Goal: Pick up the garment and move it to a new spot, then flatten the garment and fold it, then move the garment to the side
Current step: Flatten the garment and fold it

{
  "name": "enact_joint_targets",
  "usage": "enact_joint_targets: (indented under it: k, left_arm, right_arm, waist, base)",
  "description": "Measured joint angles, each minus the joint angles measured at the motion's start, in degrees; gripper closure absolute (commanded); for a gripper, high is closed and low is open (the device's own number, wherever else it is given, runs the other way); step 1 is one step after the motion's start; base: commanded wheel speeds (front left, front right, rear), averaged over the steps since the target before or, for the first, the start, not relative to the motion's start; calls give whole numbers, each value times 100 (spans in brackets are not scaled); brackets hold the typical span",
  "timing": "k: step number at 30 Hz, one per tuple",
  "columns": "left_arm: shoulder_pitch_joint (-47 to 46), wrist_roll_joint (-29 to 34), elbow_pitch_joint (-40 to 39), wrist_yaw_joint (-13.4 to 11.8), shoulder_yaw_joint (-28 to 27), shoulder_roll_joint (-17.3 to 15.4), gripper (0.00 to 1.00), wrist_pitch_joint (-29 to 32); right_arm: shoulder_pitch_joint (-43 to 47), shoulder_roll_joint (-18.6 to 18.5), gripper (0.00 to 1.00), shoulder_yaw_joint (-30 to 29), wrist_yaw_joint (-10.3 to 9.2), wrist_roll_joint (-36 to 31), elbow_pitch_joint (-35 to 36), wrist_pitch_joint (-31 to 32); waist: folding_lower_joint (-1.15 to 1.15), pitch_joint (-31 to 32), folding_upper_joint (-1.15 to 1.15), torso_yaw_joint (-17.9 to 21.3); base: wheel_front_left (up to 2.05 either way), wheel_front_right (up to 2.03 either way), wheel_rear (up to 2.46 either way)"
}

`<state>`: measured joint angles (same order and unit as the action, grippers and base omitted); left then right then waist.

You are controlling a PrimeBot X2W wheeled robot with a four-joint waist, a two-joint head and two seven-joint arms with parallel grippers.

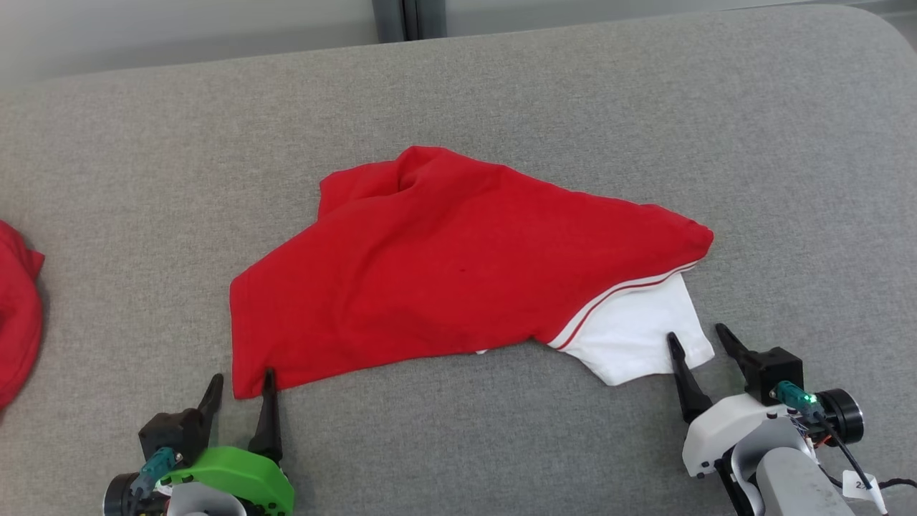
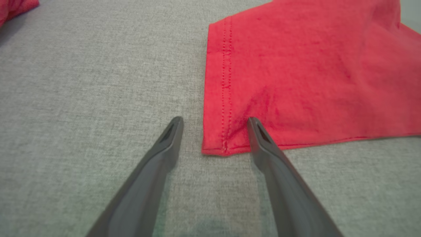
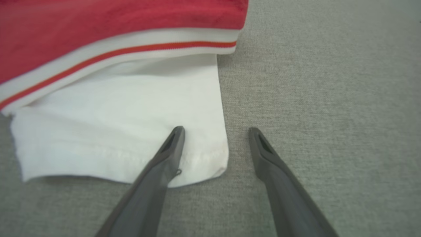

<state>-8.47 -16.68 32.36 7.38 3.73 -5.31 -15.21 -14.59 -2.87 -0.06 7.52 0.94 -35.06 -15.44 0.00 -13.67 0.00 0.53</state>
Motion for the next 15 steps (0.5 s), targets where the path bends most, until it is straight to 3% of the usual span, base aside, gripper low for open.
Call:
enact_joint_targets:
  k: [13,14,15]
  left_arm:
    - [-125,-205,372,0,249,-62,0,-46]
    - [-157,-267,447,0,311,-77,14,-52]
    - [-171,-331,479,-1,352,-86,57,-53]
  right_arm:
    - [-34,-15,0,148,-4,1,-176,-31]
    - [-35,-16,0,162,-5,22,-196,-31]
    - [-38,-18,14,176,-5,44,-220,-31]
  waist:
    - [0,-13,0,49]
    - [0,-10,0,54]
    - [0,-6,0,56]
  base:
    - [0,0,0]
    - [0,0,0]
    - [0,0,0]
